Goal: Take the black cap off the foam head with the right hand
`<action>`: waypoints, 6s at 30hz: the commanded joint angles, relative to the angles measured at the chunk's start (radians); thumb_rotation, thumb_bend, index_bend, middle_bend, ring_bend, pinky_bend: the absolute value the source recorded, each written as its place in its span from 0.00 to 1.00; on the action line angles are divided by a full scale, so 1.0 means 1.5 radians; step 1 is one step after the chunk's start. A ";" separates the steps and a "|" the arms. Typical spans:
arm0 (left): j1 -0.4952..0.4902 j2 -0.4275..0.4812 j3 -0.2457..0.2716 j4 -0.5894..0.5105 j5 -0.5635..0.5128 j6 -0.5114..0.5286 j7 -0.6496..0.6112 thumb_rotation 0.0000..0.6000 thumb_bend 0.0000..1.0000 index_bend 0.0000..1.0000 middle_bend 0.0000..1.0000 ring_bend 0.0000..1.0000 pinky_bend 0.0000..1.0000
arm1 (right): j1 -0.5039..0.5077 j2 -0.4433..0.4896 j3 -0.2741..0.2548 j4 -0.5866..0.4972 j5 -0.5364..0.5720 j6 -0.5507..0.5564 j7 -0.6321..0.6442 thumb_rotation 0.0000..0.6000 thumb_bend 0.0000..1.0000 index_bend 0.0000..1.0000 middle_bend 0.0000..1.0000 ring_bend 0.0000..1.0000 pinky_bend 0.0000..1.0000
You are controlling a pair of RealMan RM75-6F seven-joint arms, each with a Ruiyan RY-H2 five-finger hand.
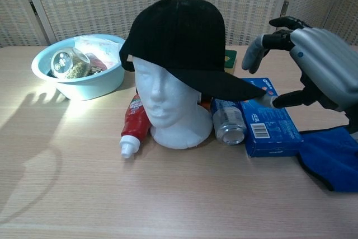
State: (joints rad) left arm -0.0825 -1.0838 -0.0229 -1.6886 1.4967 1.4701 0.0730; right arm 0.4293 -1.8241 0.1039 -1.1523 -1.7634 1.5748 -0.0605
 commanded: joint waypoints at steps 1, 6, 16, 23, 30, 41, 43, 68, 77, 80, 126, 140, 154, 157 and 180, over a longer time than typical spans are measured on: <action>0.001 0.000 0.000 0.001 0.000 0.001 -0.002 1.00 0.17 0.16 0.09 0.13 0.08 | 0.005 0.006 0.006 -0.006 0.001 0.002 -0.003 1.00 0.30 0.49 0.50 0.37 0.12; 0.002 0.001 0.001 0.003 0.000 0.001 -0.004 1.00 0.17 0.16 0.09 0.13 0.08 | 0.018 0.014 0.018 -0.014 -0.006 0.012 -0.007 1.00 0.34 0.54 0.49 0.37 0.13; 0.003 0.001 0.003 0.003 0.000 0.000 -0.006 1.00 0.17 0.16 0.09 0.14 0.08 | 0.049 0.027 0.052 -0.021 -0.004 0.018 -0.016 1.00 0.42 0.76 0.47 0.37 0.13; 0.002 0.002 0.003 0.002 0.000 -0.001 -0.003 1.00 0.17 0.16 0.09 0.14 0.08 | 0.074 0.032 0.075 -0.020 0.011 0.004 -0.015 1.00 0.47 0.86 0.51 0.37 0.15; 0.005 0.001 0.007 -0.003 -0.006 -0.006 0.003 1.00 0.17 0.16 0.09 0.14 0.08 | 0.094 0.029 0.109 -0.038 0.053 -0.019 -0.035 1.00 0.47 0.87 0.51 0.37 0.15; 0.007 0.002 0.006 -0.001 -0.007 -0.003 0.002 1.00 0.17 0.16 0.09 0.13 0.08 | 0.140 0.011 0.149 -0.013 0.073 -0.019 -0.030 1.00 0.47 0.87 0.52 0.37 0.15; 0.007 0.001 0.006 0.000 -0.006 -0.002 0.001 1.00 0.17 0.16 0.09 0.13 0.08 | 0.149 0.010 0.152 -0.007 0.071 -0.020 -0.027 1.00 0.47 0.87 0.52 0.37 0.15; 0.010 0.003 0.004 0.000 -0.004 0.004 0.000 1.00 0.17 0.16 0.09 0.13 0.08 | 0.255 0.017 0.205 0.063 0.074 -0.002 -0.029 1.00 0.47 0.87 0.53 0.38 0.15; 0.011 0.006 0.004 0.001 -0.004 0.006 -0.004 1.00 0.17 0.16 0.09 0.14 0.08 | 0.276 0.031 0.220 0.096 0.103 -0.011 -0.040 1.00 0.47 0.87 0.53 0.38 0.15; 0.011 0.006 0.004 0.003 -0.003 0.005 -0.007 1.00 0.17 0.16 0.09 0.13 0.08 | 0.271 0.038 0.217 0.114 0.116 -0.013 -0.035 1.00 0.47 0.87 0.53 0.38 0.15; 0.013 -0.001 0.006 0.013 -0.001 0.004 -0.016 1.00 0.17 0.16 0.09 0.13 0.08 | 0.154 -0.005 0.022 0.304 0.126 -0.031 0.121 1.00 0.46 0.87 0.52 0.38 0.15; 0.012 -0.001 0.007 0.007 0.000 0.002 -0.006 1.00 0.17 0.16 0.09 0.13 0.08 | 0.115 0.086 -0.005 0.170 0.135 -0.093 0.035 1.00 0.00 0.25 0.25 0.10 0.11; 0.009 0.002 0.006 0.003 0.003 0.001 -0.006 1.00 0.17 0.16 0.09 0.13 0.08 | 0.098 0.292 -0.018 -0.146 0.188 -0.229 -0.098 1.00 0.00 0.00 0.00 0.00 0.00; 0.009 0.002 0.006 0.003 0.004 0.002 -0.006 1.00 0.17 0.16 0.09 0.14 0.08 | 0.098 0.320 -0.027 -0.182 0.181 -0.244 -0.117 1.00 0.00 0.00 0.00 0.00 0.00; 0.013 0.004 0.001 0.007 0.003 0.012 -0.014 1.00 0.17 0.16 0.09 0.13 0.08 | -0.039 0.439 -0.028 -0.313 0.181 -0.077 -0.190 1.00 0.00 0.22 0.27 0.25 0.31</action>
State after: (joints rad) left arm -0.0633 -1.0772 -0.0209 -1.6787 1.5015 1.4890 0.0525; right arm 0.4023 -1.1891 0.0639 -1.6004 -1.5034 1.4285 -0.3367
